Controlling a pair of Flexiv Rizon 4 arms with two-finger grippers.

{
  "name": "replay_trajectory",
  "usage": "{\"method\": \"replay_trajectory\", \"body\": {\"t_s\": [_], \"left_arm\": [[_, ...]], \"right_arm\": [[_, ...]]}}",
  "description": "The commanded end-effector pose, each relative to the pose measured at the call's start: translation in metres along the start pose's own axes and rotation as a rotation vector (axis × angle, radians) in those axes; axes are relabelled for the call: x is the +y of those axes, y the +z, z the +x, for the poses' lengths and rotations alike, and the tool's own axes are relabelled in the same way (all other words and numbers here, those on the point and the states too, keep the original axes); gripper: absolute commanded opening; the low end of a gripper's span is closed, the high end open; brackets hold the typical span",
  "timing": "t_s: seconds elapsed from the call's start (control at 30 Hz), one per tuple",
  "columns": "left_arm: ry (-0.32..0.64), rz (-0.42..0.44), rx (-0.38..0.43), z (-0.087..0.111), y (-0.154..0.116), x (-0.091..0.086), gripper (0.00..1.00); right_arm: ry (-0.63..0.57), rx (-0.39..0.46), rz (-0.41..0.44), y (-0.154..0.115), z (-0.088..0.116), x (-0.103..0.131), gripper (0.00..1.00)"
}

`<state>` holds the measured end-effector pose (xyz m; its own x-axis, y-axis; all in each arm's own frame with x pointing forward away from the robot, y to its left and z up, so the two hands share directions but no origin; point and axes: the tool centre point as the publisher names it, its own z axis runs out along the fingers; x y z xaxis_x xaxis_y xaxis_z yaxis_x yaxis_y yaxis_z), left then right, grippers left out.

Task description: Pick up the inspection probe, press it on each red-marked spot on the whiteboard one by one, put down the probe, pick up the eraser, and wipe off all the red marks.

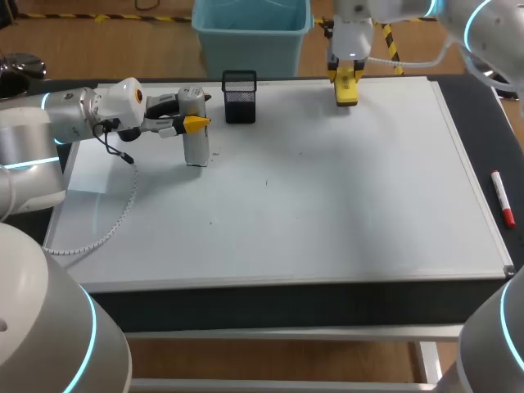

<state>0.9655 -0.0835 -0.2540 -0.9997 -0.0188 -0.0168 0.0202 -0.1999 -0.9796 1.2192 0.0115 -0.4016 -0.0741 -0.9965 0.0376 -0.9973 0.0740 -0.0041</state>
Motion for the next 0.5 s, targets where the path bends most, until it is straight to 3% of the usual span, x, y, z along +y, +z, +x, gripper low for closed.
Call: {"method": "replay_trajectory", "body": {"t_s": [0.03,0.5], "left_arm": [[0.001,0.002,0.000,0.000,0.000,0.000,0.00],[0.001,0.002,0.000,0.000,0.000,0.000,0.00]], "right_arm": [[0.008,0.010,-0.127,0.008,-0.006,-0.014,0.00],[0.033,-0.002,-0.143,0.017,-0.008,-0.001,0.00]]}}
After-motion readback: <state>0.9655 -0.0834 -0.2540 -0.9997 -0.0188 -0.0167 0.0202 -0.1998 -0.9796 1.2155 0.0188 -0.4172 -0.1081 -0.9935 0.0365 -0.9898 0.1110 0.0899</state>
